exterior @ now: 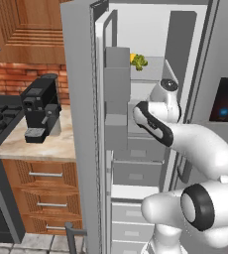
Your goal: Take the lemon wedge and broccoli from the second highest rack and move them to the highest rack where the lemon wedge and lemon are located, to maximize freezer space. Close the freezer door after rearranging.
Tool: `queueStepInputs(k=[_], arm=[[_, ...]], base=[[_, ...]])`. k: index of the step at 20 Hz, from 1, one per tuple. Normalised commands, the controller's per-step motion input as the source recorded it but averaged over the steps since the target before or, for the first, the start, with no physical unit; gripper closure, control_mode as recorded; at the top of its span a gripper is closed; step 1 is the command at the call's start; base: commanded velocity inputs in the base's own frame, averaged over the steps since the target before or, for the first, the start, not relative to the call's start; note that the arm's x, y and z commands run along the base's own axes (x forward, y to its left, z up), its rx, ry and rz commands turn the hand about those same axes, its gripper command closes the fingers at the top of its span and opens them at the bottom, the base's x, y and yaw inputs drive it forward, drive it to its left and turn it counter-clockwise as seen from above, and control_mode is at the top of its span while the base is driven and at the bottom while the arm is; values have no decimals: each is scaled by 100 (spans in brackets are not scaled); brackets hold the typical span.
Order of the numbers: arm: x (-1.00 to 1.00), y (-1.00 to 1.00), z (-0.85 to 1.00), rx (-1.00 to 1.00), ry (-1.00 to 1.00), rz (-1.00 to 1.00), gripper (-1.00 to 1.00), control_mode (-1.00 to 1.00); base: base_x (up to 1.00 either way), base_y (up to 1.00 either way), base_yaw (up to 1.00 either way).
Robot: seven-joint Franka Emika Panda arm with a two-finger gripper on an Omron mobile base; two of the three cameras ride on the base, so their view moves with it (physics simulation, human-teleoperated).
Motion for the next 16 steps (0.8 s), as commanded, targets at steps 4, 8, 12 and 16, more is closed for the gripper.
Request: queueStepInputs(k=[4, 8, 12, 16], arm=[[43, 0, -25, -12, 17, -10, -100, -100], [30, 0, -42, -17, 1, -4, -100, -100], [23, -8, -43, -13, -4, -3, -100, -100], [37, -29, -15, 0, 0, -8, -100, -100]], base=[[0, 0, 0], [0, 0, 0], [0, 0, 0], [0, 0, 0]])
